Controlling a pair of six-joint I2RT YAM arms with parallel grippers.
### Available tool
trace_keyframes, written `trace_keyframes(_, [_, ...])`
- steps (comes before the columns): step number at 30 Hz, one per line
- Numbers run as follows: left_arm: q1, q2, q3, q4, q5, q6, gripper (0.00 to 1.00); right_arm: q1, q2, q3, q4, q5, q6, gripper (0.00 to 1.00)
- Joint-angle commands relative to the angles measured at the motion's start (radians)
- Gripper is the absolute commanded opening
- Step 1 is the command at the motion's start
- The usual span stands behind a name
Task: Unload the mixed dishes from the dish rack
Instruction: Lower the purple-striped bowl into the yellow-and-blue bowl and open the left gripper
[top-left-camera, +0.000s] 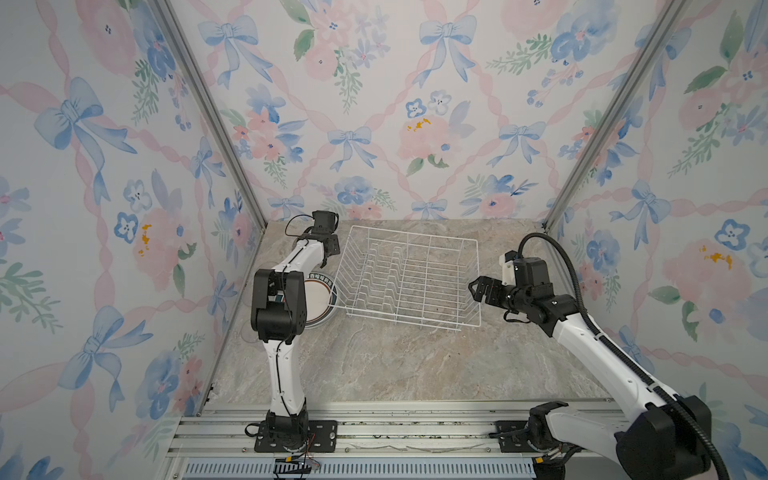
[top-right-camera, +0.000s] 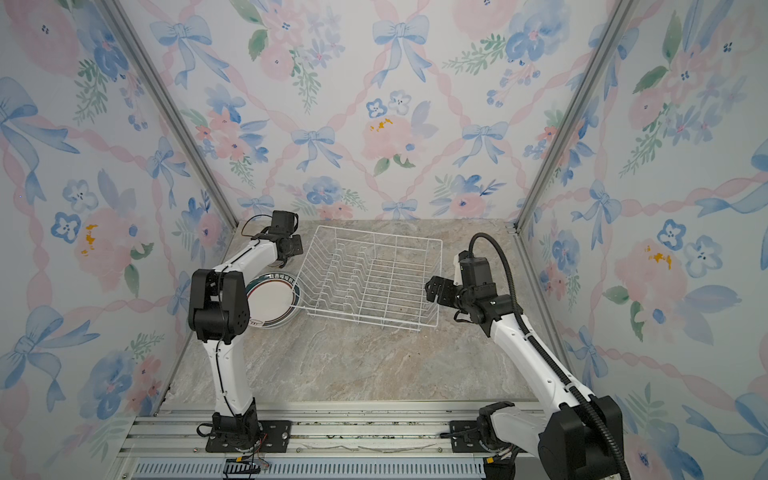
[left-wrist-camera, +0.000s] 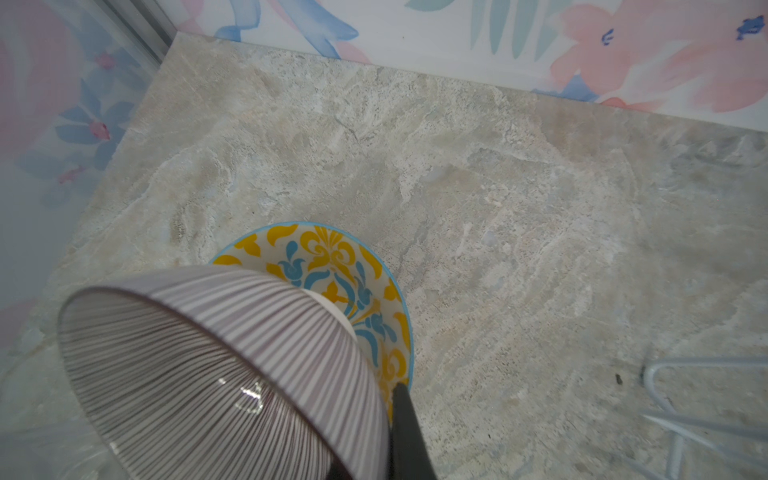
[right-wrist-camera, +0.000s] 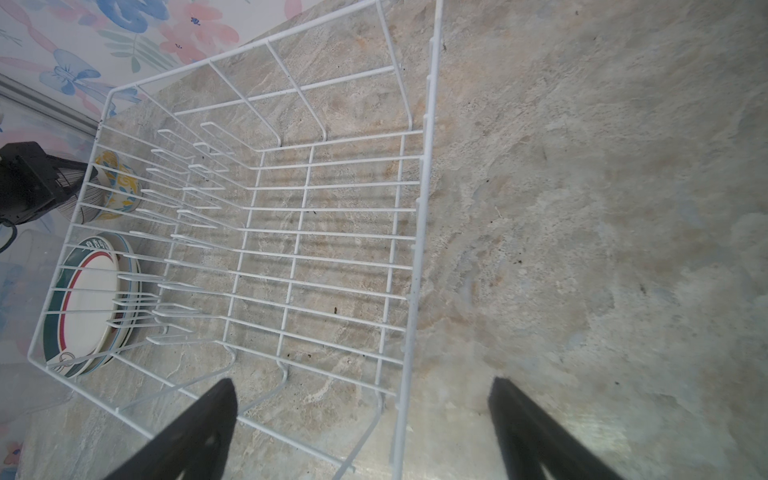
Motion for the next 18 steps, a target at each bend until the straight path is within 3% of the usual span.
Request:
trace_keyframes(1, [0.008, 0.022, 0.039, -0.003, -0.021, 0.026, 0.0, -0.009, 0.007, 0.005, -0.016, -0.008, 0.005, 0.97])
trace_keyframes(18, [0.009, 0.07, 0.085, -0.02, -0.018, 0.029, 0.01, -0.009, 0.031, 0.016, -0.039, -0.016, -0.001, 0.97])
